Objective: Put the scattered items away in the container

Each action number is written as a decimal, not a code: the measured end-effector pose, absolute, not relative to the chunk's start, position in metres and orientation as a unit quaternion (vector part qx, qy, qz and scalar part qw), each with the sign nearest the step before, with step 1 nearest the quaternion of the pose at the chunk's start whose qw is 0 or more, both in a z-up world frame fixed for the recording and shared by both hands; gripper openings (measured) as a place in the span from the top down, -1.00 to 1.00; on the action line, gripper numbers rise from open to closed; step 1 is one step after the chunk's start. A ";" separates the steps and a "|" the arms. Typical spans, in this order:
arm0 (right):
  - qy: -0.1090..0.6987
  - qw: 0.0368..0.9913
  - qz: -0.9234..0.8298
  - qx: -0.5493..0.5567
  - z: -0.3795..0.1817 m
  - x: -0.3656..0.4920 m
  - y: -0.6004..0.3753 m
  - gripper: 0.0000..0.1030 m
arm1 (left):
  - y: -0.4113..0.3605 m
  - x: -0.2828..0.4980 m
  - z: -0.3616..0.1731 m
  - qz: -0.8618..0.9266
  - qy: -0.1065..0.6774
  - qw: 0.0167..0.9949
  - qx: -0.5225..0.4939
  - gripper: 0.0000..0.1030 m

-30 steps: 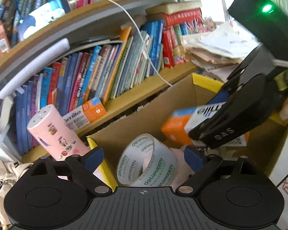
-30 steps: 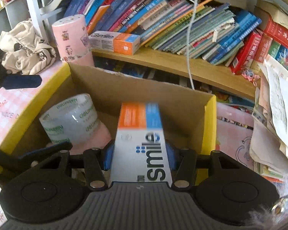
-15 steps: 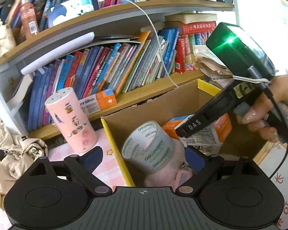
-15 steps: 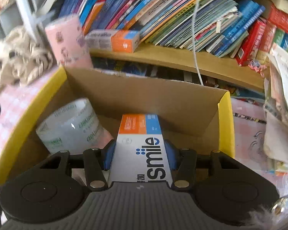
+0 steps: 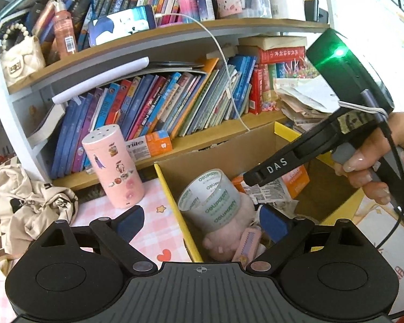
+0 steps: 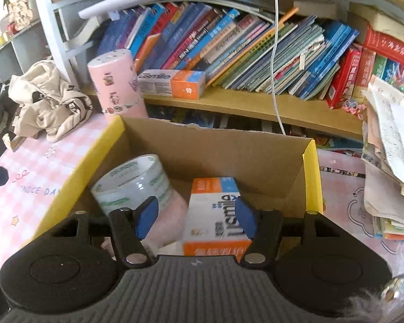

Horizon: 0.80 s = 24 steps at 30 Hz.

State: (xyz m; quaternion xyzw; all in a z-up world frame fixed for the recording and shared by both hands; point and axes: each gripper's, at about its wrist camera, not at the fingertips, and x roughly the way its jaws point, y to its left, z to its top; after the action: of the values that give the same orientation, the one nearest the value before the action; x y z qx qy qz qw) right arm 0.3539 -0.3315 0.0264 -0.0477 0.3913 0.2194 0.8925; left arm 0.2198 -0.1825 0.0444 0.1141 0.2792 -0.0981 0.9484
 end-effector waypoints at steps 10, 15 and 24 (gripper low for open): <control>0.355 0.920 0.161 -0.028 0.048 0.296 -0.343 -0.25 | -0.152 0.183 0.045 -0.097 0.276 0.954 0.064 -0.83; 0.345 0.929 0.133 -0.019 0.053 0.264 -0.346 -0.25 | -0.141 0.165 0.041 -0.090 0.284 0.953 0.052 -0.84; 0.347 0.931 0.112 -0.023 0.048 0.201 -0.334 -0.32 | -0.124 0.131 0.036 -0.087 0.292 0.952 0.042 -0.88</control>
State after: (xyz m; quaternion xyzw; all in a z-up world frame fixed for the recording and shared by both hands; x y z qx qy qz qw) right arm 0.2006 -0.3340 0.0483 -0.0234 0.3467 0.1117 0.9310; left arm 0.1310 -0.1243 0.0359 0.0422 0.2919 -0.0872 0.9515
